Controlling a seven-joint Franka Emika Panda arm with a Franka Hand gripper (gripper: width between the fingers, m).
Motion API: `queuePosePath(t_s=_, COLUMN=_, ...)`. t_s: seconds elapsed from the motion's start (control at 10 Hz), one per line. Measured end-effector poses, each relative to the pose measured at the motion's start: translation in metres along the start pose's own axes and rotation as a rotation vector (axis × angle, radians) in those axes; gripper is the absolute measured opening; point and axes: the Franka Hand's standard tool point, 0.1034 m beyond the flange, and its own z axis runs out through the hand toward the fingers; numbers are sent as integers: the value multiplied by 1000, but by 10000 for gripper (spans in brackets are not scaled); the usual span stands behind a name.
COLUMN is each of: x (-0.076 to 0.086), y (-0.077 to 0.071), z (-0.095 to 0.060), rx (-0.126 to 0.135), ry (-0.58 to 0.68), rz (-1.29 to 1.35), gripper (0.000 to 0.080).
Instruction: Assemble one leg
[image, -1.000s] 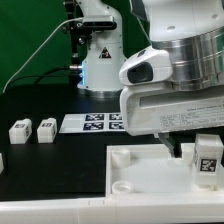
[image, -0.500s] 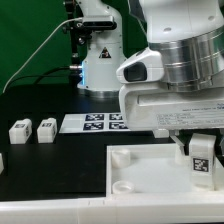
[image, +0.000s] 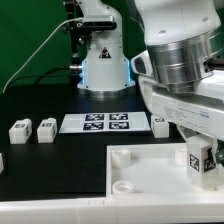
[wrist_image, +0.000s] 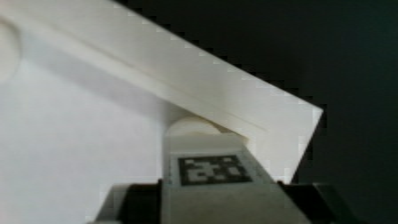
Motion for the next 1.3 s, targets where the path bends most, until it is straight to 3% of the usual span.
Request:
queuePosePath(t_s=0.1, x=-1, y=2, z=0, rx=55, ry=12, rz=145, gripper=301)
queuePosePath(t_s=0.2, x=-3, y=4, z=1, rx=82, ry=11, rz=244, gripper=301)
queuePosePath(t_s=0.4, x=-7, y=3, z=2, rx=90, ry=-11, rz=370, gripper=300)
queuePosePath(t_s=0.6, x=-7, y=4, z=3, rx=88, ry=-8, rz=276, gripper=297)
queuePosePath(t_s=0.7, x=-9, y=7, z=2, rx=56, ry=-24, rz=178, gripper=466)
queuePosePath(t_s=0.8, x=-10, y=9, z=1, rx=19, ry=-40, rz=32, gripper=585)
queuePosePath(t_s=0.9, x=-12, y=11, z=-1, rx=-31, ry=-50, rz=-145, gripper=585)
queuePosePath(t_s=1.0, x=-13, y=10, z=-2, rx=-88, ry=-50, rz=-334, gripper=638)
queuePosePath(t_s=1.1, x=-10, y=5, z=-2, rx=-59, ry=-41, rz=-352, gripper=646)
queuePosePath(t_s=1.3, x=-9, y=6, z=-1, rx=-57, ry=-44, rz=-600, gripper=646)
